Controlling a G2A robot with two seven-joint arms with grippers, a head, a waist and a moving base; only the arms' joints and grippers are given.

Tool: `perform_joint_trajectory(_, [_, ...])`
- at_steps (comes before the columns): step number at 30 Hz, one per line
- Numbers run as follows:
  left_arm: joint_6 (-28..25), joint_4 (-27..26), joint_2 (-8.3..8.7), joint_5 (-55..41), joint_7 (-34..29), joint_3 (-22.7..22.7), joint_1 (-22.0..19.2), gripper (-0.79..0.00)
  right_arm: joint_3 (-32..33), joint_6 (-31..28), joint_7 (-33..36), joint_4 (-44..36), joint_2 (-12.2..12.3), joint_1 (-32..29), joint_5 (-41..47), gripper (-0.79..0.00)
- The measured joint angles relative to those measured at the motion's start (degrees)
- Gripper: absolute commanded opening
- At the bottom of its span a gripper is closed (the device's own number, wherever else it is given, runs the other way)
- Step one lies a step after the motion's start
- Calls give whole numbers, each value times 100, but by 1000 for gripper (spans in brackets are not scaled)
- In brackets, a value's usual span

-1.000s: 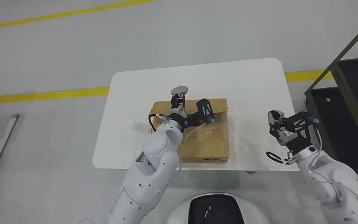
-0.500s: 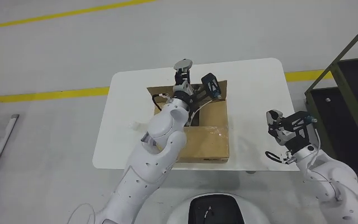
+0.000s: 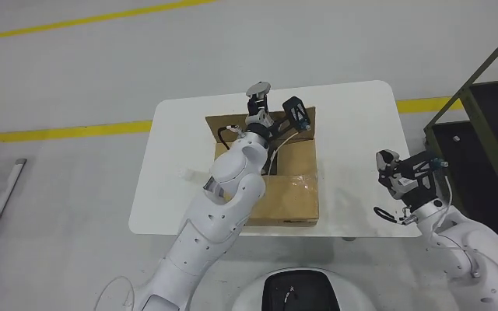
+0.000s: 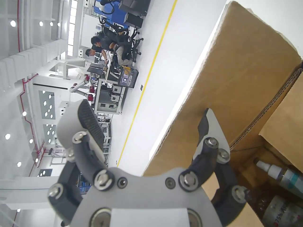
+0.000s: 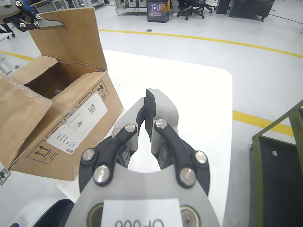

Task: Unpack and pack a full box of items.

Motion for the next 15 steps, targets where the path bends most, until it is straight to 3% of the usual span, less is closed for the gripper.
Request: perform_joint_trajectory(15, [48, 80, -21, 12, -122, -77, 92, 0, -66, -114, 18, 45, 4, -12, -81, -785])
